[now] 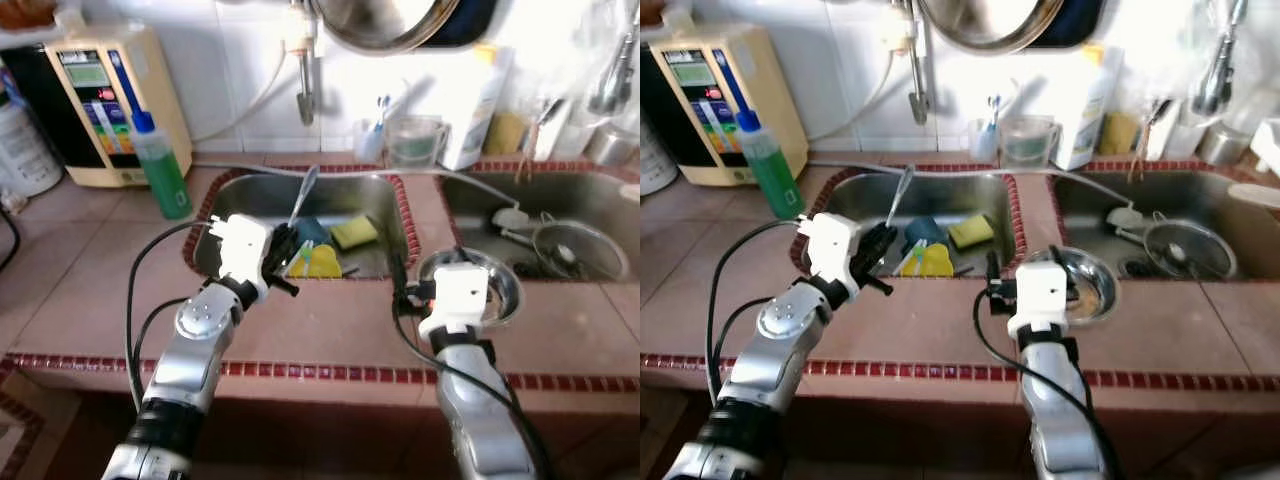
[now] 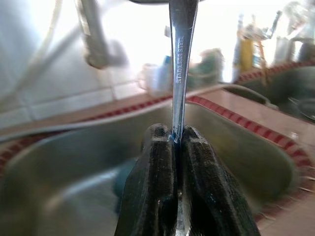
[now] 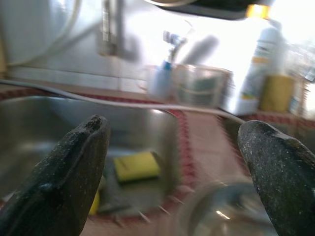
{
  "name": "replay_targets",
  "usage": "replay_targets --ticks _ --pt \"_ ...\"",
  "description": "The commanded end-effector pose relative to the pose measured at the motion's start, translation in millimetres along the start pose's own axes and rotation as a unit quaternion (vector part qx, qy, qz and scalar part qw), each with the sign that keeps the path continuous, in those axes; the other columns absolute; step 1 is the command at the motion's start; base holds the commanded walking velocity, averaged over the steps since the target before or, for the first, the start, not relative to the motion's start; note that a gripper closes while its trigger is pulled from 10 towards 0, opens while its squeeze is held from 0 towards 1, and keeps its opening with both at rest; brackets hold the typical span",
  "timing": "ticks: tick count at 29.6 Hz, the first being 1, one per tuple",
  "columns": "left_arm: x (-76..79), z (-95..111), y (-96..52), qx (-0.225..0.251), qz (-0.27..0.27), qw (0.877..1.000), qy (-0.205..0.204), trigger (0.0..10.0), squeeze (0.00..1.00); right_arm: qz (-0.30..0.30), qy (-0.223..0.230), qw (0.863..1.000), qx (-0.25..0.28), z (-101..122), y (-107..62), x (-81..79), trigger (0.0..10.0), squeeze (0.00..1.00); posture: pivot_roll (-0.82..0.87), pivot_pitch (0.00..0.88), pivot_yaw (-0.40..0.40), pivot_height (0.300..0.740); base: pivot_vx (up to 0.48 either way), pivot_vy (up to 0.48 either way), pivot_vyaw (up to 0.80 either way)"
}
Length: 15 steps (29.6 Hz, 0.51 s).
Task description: Kitchen organization
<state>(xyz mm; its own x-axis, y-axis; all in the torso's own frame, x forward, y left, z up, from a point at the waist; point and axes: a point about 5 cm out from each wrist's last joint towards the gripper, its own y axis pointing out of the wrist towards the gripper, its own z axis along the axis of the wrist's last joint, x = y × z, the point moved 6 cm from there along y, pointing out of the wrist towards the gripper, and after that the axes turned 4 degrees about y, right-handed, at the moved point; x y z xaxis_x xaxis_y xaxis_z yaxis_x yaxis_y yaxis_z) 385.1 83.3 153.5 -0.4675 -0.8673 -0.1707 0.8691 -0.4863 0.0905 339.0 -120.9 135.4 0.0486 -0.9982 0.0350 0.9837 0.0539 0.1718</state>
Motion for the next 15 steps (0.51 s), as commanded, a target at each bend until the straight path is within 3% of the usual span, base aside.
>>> replay_targets --ticks 1,15 --pt "-12.6 -2 -2.7 -0.006 0.014 1.000 0.003 10.0 0.00 0.026 0.005 1.000 -0.002 4 0.5 -14.3 10.0 0.00 -0.16 0.000 0.049 0.740 0.000 0.000 0.00" --pt "-23.9 -5 37.4 -0.071 -0.007 0.996 0.045 10.0 0.00 0.081 0.016 0.995 -0.052 -4 -14.1 -28.1 10.0 0.00 -0.14 0.024 0.032 0.740 0.000 0.000 0.00"
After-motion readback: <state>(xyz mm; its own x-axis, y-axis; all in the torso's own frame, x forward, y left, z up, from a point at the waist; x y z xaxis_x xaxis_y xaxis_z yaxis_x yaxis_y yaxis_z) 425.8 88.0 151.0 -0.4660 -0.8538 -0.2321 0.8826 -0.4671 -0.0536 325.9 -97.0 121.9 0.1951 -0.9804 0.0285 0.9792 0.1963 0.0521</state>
